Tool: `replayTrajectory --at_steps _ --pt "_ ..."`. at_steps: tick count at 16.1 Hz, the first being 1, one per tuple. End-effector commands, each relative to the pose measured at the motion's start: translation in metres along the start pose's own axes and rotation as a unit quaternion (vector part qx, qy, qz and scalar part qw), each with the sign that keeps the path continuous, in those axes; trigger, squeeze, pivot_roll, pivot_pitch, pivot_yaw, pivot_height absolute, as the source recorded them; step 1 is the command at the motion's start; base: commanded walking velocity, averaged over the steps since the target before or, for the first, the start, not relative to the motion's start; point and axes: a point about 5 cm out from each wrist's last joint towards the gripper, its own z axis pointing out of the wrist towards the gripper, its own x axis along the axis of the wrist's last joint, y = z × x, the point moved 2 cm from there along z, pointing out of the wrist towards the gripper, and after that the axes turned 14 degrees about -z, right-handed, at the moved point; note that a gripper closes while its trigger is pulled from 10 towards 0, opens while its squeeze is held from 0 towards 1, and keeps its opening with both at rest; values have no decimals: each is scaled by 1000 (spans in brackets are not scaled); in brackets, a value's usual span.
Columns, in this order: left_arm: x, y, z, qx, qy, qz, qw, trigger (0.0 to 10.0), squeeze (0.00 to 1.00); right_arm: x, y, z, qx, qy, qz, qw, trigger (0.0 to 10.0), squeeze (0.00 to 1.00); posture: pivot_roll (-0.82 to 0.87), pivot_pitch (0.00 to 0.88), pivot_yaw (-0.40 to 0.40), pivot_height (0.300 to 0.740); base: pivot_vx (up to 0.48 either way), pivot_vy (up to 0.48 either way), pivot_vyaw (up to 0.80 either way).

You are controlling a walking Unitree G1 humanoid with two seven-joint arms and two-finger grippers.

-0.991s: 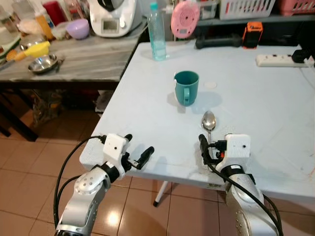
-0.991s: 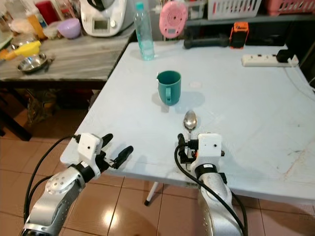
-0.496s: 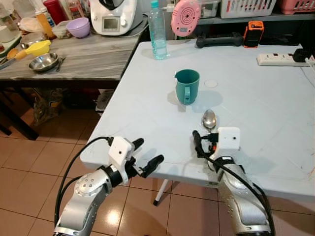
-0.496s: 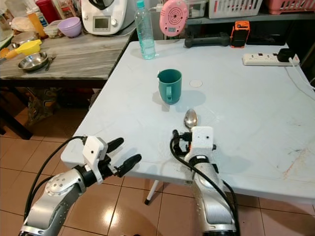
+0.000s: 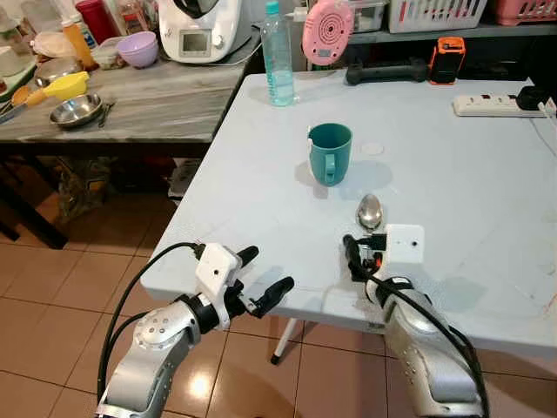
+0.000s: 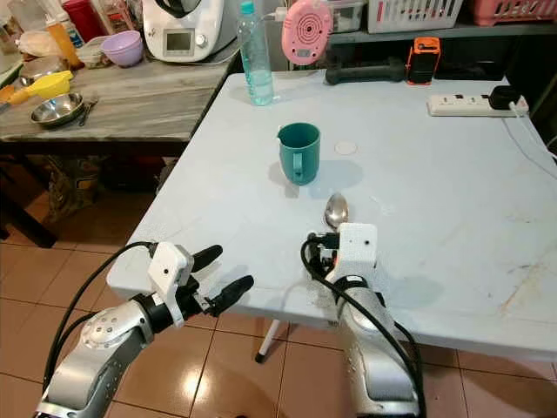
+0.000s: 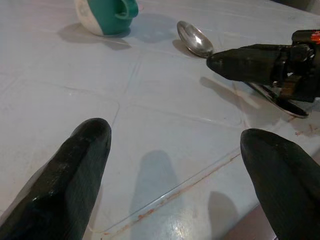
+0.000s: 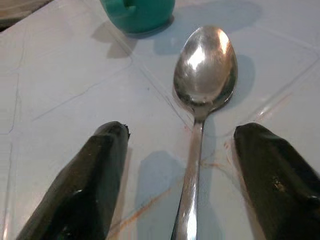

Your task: Setting the table

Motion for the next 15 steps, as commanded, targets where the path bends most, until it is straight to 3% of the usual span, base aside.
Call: replayTrajectory --at_steps 1,6,11,15 --pt "-1 0 -3 -4 -15 12 1000 10000 0 -22 -7 -5 15 -67 16 997 0 0 -161 96 141 740 0 0 0" --pt "0 2 0 -14 -24 11 1000 10000 0 -41 5 -15 -8 -130 13 991 0 0 -171 96 145 740 0 0 0" --pt "-2 3 4 -20 -31 6 999 10000 0 -47 22 -3 -21 -147 -20 989 0 0 -182 97 148 740 0 0 0" --pt "-3 4 5 -16 -30 0 999 10000 0 -54 16 2 5 -159 -41 986 0 0 -179 93 138 740 0 0 0"
